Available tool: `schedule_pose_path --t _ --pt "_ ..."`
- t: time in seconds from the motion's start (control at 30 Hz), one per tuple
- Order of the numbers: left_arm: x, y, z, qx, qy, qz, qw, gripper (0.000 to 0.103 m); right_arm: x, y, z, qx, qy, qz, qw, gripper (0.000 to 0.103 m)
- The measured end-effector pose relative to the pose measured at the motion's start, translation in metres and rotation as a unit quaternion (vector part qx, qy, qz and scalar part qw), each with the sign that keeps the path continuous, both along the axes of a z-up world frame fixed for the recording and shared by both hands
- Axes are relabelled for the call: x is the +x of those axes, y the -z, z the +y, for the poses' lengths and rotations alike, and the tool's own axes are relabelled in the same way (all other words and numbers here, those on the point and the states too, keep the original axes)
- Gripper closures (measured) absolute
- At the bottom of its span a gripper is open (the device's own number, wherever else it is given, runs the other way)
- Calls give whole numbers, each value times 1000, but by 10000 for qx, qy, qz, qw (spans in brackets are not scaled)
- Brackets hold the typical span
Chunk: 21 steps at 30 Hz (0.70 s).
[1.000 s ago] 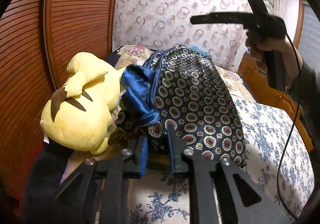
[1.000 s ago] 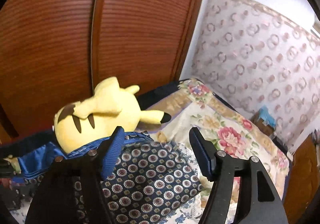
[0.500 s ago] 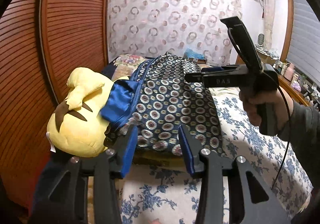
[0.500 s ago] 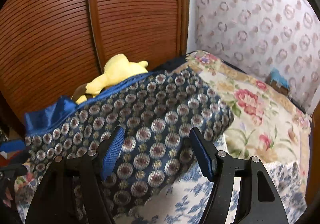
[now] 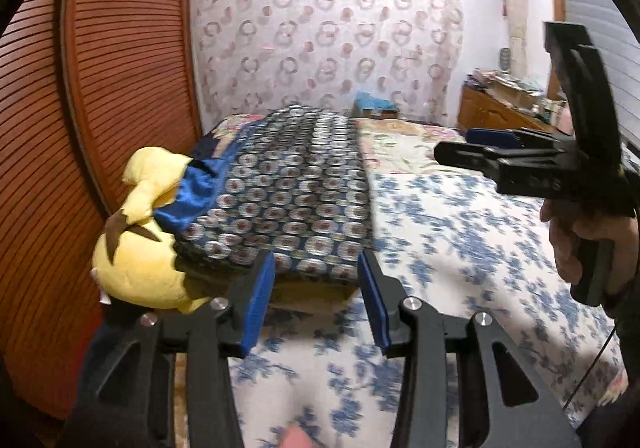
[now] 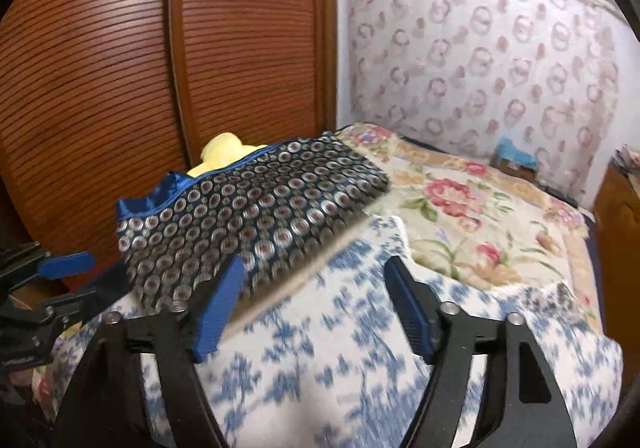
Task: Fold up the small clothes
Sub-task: 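Open the left tool and release the folded shirt on the blanket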
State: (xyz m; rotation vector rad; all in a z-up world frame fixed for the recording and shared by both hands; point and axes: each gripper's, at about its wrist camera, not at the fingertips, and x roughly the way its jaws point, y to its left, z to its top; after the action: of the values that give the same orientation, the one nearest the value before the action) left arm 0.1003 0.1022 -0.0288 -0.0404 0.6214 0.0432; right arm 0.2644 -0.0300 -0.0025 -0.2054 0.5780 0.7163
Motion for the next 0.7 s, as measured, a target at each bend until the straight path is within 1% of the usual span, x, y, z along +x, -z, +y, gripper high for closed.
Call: schedule_pose_path --t 0.13,0.2,0.23,0.4,0.53,0.7 --pt "-7 -3 -18 1 149 -65 9999 61 -35 -5 -34 77 227 -69 9997 19" --pt "-10 -4 -28 1 273 -87 9996 61 -49 -7 -52 102 407 -139 9990 13" --pt "-11 -5 -33 7 313 -95 9995 61 -56 -7 -60 113 500 -142 9986 12" --pt "-18 -9 -57 91 383 -142 9991 61 -86 -11 -100 224 1049 -188 9941 12" --pt "-23 -11 -73 9 535 -178 9984 60 -108 -13 -132 342 1532 -216 9874 12" --pt "-29 -16 -95 -28 662 -233 9975 59 -134 -13 -160 352 1896 -270 9809 12"
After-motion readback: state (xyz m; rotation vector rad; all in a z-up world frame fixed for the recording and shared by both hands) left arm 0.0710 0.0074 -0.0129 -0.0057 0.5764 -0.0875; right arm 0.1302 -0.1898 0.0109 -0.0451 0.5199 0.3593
